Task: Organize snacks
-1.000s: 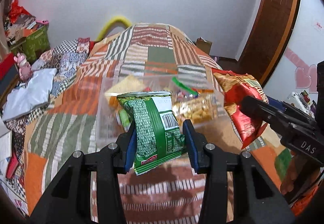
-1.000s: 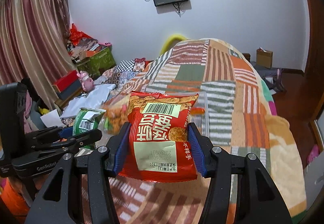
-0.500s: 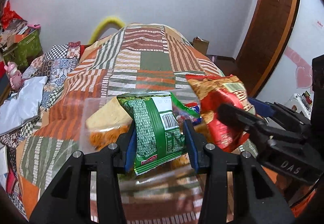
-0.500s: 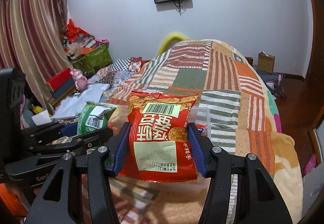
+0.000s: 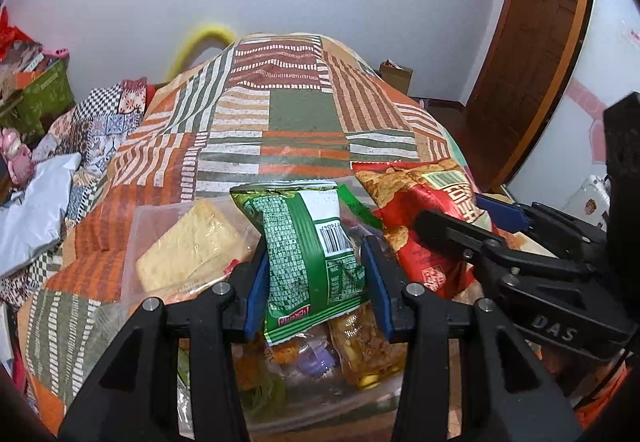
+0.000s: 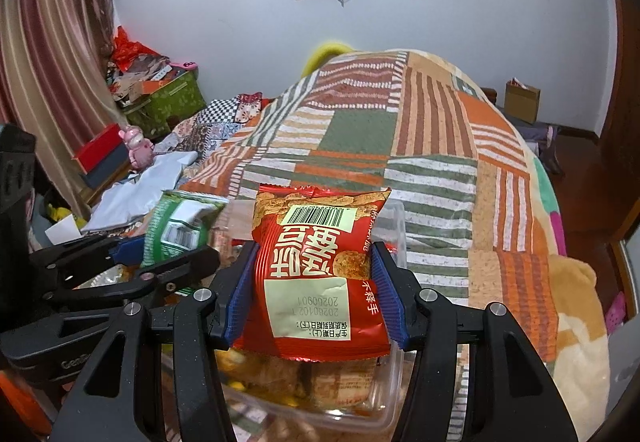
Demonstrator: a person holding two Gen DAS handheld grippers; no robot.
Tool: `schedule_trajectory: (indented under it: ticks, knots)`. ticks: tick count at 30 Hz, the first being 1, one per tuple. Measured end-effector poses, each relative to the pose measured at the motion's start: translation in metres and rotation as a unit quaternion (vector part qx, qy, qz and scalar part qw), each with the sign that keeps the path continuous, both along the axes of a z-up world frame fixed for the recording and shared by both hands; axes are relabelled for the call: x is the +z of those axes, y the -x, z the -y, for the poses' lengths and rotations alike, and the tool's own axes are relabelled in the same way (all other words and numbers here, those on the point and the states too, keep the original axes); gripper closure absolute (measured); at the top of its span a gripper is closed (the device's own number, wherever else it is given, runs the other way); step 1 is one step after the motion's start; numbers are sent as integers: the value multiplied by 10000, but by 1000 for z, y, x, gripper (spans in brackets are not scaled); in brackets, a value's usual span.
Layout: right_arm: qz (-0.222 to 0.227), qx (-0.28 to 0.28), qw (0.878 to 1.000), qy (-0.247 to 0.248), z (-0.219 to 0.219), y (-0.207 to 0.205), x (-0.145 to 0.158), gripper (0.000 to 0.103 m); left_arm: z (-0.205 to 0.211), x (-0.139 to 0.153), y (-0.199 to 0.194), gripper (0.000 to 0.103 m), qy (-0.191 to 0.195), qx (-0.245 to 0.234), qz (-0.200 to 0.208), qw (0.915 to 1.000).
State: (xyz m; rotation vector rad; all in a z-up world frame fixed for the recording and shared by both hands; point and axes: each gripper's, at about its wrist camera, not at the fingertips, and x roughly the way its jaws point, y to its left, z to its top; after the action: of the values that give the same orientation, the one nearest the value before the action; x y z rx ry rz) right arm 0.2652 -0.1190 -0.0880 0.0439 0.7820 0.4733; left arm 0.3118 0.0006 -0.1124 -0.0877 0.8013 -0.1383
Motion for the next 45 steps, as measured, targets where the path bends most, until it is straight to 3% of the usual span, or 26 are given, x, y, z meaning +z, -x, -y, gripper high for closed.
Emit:
schedule_trajectory:
  ticks: [10,13,17,26,34,42,45]
  knots:
    - [-197,-65,9997,-142,5,-6,-5,50,-3,-11,-7,57,324,-114,-356,9988]
    - [-120,-73,9999,-19,3,-3,0,50,-1,-7,-1,51,293,-146,-321,9989]
    - [-22,-95,9999,-25,7,1,9,48,-1,5,11,39,101,-29,-56,9999]
    - [303,78,9995,-48,9,35,40,44,-8,41,50,39,121,55,303,9995]
    - [734,165,9968,-257,17,85,75,44,-14,84,110,39,164,179,833,9962]
    - [1130,217,9927,-365,23,138,98,40,-14,121,173,29,102,288,1489,9884]
    - [1296,166,9909,-327,26,152,103,37,-12,129,190,21,47,329,1707,9848]
